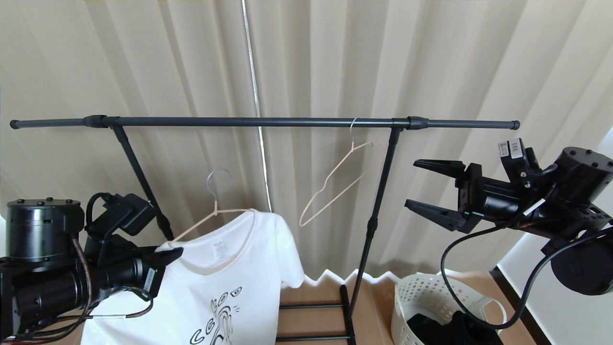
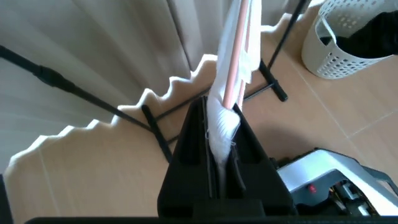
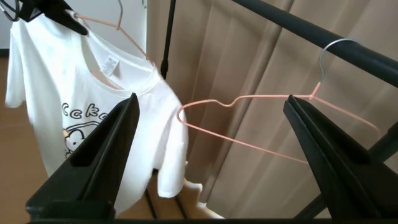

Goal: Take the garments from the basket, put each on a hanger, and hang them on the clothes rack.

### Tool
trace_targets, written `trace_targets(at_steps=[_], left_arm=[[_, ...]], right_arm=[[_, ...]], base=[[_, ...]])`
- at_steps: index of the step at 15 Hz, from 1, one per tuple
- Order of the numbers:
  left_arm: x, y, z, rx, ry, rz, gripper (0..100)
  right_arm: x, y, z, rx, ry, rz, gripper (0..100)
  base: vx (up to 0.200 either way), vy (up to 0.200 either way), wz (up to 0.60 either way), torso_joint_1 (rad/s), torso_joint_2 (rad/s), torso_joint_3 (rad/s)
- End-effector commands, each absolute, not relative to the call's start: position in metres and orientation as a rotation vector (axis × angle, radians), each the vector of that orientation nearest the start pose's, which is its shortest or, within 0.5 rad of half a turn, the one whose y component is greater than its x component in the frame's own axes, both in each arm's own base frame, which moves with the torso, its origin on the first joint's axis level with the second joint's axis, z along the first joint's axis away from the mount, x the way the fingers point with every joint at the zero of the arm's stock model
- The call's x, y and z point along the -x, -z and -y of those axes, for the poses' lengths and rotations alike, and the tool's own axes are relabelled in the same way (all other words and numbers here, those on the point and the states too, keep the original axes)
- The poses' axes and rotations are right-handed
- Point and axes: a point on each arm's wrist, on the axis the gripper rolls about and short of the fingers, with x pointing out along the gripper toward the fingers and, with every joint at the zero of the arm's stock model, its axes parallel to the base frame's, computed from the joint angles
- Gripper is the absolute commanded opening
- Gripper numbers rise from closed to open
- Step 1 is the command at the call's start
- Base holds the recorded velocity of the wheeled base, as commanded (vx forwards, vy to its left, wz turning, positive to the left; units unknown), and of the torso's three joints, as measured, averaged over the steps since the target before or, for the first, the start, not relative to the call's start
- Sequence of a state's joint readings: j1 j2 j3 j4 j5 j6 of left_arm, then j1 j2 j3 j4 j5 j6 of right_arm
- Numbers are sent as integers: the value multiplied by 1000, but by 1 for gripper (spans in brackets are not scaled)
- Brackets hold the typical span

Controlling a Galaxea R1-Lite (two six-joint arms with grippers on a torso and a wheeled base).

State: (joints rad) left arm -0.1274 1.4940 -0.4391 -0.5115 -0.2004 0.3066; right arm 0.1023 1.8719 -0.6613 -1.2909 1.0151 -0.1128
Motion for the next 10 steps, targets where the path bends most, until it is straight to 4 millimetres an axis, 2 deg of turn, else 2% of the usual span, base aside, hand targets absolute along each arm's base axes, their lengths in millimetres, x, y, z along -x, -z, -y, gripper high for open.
trace_targets(at_steps=[1,5,10], left_arm=[[-233,-122,35,-237,388,-490,0],[-262,-127,42,-146,369,-391,0],[-293,-137,66,-67,390,-335,0]], right_arm=[[-310,-157,-51,138,-1113,139,100],[-310,-157,-51,140,-1112,142,100],[-310,-158,-50,142,-1109,146,100]], base=[[0,0,0,0,0,0],[0,0,0,0,0,0],[0,0,0,0,0,0]])
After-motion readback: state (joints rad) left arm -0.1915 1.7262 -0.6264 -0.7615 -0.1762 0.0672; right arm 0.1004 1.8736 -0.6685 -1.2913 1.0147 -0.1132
